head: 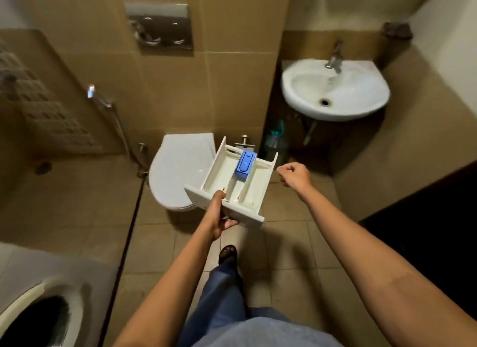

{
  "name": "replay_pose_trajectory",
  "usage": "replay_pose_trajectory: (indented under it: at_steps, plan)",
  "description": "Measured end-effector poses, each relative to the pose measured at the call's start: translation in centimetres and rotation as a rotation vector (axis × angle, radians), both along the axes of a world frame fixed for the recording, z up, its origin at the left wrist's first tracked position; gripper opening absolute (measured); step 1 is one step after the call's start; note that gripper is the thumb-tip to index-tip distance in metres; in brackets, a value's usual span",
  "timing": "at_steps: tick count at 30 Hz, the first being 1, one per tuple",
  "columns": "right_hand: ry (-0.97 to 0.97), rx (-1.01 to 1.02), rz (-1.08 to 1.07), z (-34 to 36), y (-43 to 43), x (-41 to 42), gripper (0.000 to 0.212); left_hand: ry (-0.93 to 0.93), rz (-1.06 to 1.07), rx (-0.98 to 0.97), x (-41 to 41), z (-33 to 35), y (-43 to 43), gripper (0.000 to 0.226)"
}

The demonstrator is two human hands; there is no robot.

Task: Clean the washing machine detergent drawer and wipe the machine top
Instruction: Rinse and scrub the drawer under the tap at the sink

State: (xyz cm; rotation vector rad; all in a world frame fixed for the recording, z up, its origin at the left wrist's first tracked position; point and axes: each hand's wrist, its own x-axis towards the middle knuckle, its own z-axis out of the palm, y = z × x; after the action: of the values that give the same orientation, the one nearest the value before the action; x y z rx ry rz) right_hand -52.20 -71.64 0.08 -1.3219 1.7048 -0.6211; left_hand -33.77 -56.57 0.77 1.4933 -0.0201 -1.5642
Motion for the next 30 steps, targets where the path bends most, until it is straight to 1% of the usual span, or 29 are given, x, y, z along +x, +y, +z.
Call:
replay_pose_trajectory:
  at_steps: [6,11,14,16,20,26,30]
  plan:
    - [-0.016,-0.014,-0.161,0.9,-7.0,-6.6,0.017,0.052,-0.142,-0.007,-5.5,0.7,-10.6,0.048]
    - [0.004,-0.054,-0.247,2.0,-16.0,-11.0,0.011,0.038,-0.241,-0.025,-9.1,1.4,-21.5,0.045]
    - [-0.034,-0.057,-0.278,2.8,-19.5,-12.6,0.012,0.039,-0.248,-0.027,-10.3,1.9,-26.1,0.043]
    - [-0.049,-0.067,-0.312,3.4,-23.0,-14.2,0.013,0.036,-0.292,-0.039,-11.7,2.6,-30.3,0.043]
    - [-0.098,-0.075,-0.367,4.5,-28.3,-17.0,0.013,0.011,-0.343,-0.056,-14.1,3.5,-37.3,0.048]
    - [-0.083,-0.072,-0.404,4.0,-36.9,-20.9,0.021,-0.085,-0.384,-0.017,-16.7,3.5,-46.3,0.044]
    - [-0.032,-0.066,-0.355,3.9,-43.4,-22.7,0.031,-0.141,-0.376,0.034,-18.5,2.4,-51.7,0.047]
